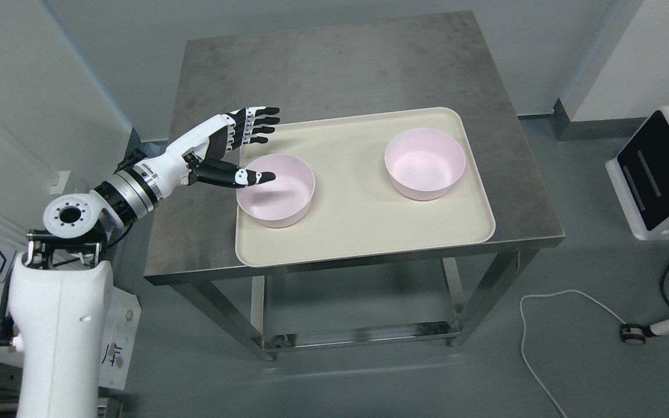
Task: Stack pink IKEA bowls on left shelf middle
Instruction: 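Reach the left hand toward the pink bowl nearer the robot, then lift the pink bowl with the left hand and carry it over the other bowl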
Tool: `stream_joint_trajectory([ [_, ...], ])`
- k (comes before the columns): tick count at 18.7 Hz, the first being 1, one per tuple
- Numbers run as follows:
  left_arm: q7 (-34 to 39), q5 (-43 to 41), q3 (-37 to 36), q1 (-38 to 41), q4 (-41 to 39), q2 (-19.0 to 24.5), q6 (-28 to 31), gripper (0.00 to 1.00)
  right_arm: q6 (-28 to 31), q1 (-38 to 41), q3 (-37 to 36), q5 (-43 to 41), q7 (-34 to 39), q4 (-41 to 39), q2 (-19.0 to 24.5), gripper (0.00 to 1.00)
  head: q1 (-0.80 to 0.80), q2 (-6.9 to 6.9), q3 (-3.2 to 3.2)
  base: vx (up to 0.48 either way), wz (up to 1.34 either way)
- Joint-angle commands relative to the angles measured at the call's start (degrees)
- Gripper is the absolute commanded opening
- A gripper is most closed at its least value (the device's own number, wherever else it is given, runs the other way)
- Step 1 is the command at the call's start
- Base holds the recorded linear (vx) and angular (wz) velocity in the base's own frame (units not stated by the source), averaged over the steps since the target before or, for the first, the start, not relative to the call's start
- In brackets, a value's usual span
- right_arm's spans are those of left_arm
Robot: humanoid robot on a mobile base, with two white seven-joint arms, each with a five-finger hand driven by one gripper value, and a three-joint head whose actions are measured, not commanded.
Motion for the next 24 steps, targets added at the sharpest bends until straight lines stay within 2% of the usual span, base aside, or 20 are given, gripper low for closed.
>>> stream_joint_trajectory([
  [1, -0.28, -6.64, -8.88, -2.93, 1.35, 3.58, -0.31, 0.77, 0.09, 0.00, -0.62, 0.44, -0.01, -0.08, -1.00, 1.00, 0.00, 0.00, 0.00, 0.000, 0.00],
  [4, -0.36, -11.38, -10.21, -3.11, 1.79, 2.71, -1.53, 0.72, 0.09, 0.00, -0.62, 0.44, -0.01, 0.00, -1.00, 1.00, 0.00, 0.00, 0.00, 0.000, 0.00],
  [8, -0.28, -15.69, -10.21, -3.20, 4.07, 2.35, -7.32, 0.58, 0.09, 0.00, -0.62, 0.44, -0.01, 0.00, -1.00, 1.00, 0.00, 0.00, 0.00, 0.000, 0.00],
  [12, -0.36, -21.76, -10.21, -3.29, 5.57, 1.47, -12.69, 0.54, 0.09, 0.00, -0.62, 0.44, -0.01, 0.00, -1.00, 1.00, 0.00, 0.00, 0.00, 0.000, 0.00],
  [15, -0.36, -22.91, -10.21, -3.90, 5.92, 0.69, -14.98, 0.47, 0.09, 0.00, -0.62, 0.44, -0.01, -0.08, -1.00, 1.00, 0.00, 0.00, 0.00, 0.000, 0.00],
  [17, -0.28, -23.00, -10.30, -4.34, 6.27, 0.33, -16.38, 0.41, 0.09, 0.00, -0.62, 0.44, -0.01, 0.00, -1.00, 1.00, 0.00, 0.00, 0.00, 0.000, 0.00],
  [20, -0.28, -24.48, -10.21, -5.13, 7.15, -0.55, -20.33, 0.25, 0.09, 0.00, -0.62, 0.44, -0.01, 0.00, -1.00, 1.00, 0.00, 0.00, 0.00, 0.000, 0.00],
  [24, -0.28, -26.95, -10.21, -5.40, 8.64, -2.57, -24.21, 0.12, 0.09, 0.00, -0.62, 0.44, -0.01, 0.00, -1.00, 1.00, 0.00, 0.00, 0.00, 0.000, 0.00],
])
